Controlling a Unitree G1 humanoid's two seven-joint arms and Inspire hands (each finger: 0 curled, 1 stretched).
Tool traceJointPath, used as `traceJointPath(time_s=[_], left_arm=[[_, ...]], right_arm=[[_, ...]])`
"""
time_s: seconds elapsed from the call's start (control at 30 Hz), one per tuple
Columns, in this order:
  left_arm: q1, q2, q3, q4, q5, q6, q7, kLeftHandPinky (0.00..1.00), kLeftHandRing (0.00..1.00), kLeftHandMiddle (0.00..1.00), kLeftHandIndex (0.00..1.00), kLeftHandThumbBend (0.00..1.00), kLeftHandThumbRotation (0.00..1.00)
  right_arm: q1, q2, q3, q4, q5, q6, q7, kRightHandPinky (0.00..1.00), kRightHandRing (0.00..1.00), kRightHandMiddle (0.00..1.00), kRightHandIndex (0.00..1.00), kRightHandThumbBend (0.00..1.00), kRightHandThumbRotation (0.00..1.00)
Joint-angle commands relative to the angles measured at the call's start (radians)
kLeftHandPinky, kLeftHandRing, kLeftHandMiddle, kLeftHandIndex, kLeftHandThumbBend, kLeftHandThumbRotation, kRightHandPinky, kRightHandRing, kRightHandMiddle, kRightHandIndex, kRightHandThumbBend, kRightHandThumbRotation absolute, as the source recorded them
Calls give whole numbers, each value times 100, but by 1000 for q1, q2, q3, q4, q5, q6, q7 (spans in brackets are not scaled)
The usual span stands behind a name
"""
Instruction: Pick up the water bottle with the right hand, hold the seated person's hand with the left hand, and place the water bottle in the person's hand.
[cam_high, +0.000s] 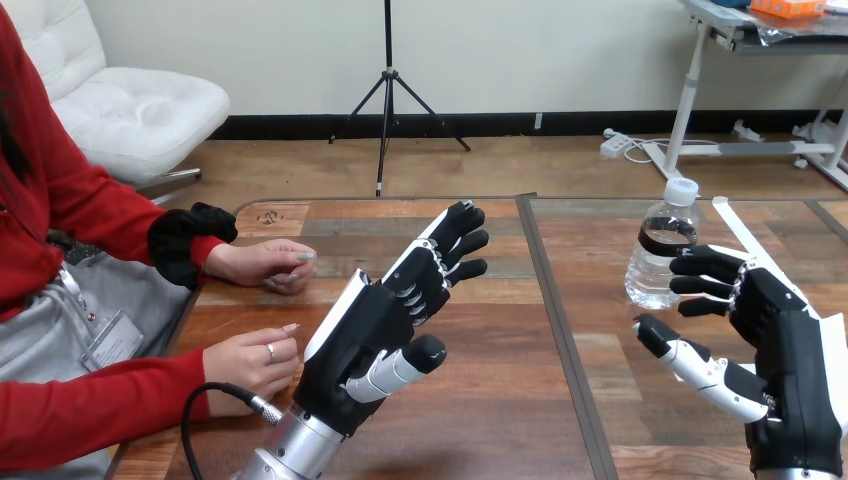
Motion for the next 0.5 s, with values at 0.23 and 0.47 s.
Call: traceJointPath(time_s=[0.23, 0.47], left_arm=[[-36, -8, 5, -18, -6, -3, 6, 89, 94, 96, 96, 100, 76], [-38, -7, 6, -17, -8, 2, 4, 89, 95, 96, 96, 100, 76]], right_arm=[[-43, -8, 4, -42, 4, -4, -2, 56, 64, 67, 65, 100, 39], [-45, -8, 6, -42, 6, -3, 2, 56, 65, 67, 65, 100, 39]])
